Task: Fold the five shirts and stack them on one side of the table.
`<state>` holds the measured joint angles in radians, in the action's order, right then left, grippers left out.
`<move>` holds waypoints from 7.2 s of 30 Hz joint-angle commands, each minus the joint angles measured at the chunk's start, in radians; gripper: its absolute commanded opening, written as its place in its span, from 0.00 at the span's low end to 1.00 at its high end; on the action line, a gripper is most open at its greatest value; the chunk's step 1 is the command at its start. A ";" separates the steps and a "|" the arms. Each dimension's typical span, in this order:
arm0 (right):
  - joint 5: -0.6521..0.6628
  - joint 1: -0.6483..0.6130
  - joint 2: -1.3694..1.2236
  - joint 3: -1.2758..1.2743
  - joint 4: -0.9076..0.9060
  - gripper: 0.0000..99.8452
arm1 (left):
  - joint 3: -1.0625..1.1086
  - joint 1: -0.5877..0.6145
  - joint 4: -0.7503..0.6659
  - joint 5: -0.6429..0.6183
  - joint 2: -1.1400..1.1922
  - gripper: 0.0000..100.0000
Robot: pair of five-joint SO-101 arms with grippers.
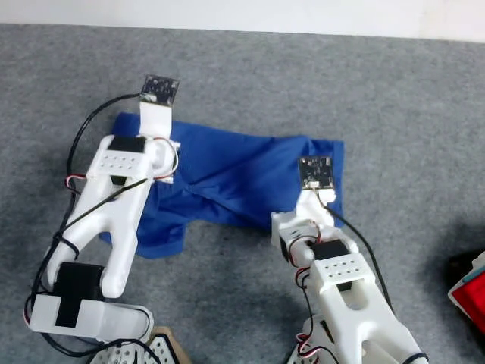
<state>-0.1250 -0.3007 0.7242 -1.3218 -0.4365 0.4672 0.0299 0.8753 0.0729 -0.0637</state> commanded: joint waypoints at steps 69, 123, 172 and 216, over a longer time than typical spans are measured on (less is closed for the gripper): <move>0.041 0.008 0.012 0.005 0.018 0.01 | 0.383 0.051 0.087 0.551 -0.351 0.20; 0.041 0.008 0.012 0.005 0.018 0.01 | 0.308 0.166 -0.083 0.552 -0.283 0.06; 0.064 0.007 0.012 0.005 0.018 0.01 | 0.515 0.070 -0.100 0.471 -0.430 0.07; 0.069 0.007 0.012 0.005 0.018 0.01 | 0.197 0.117 -0.127 0.466 -0.016 0.01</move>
<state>-0.0698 -0.3007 0.7242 -1.3218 -0.4365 0.7311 0.1112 0.7633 0.5378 -0.0806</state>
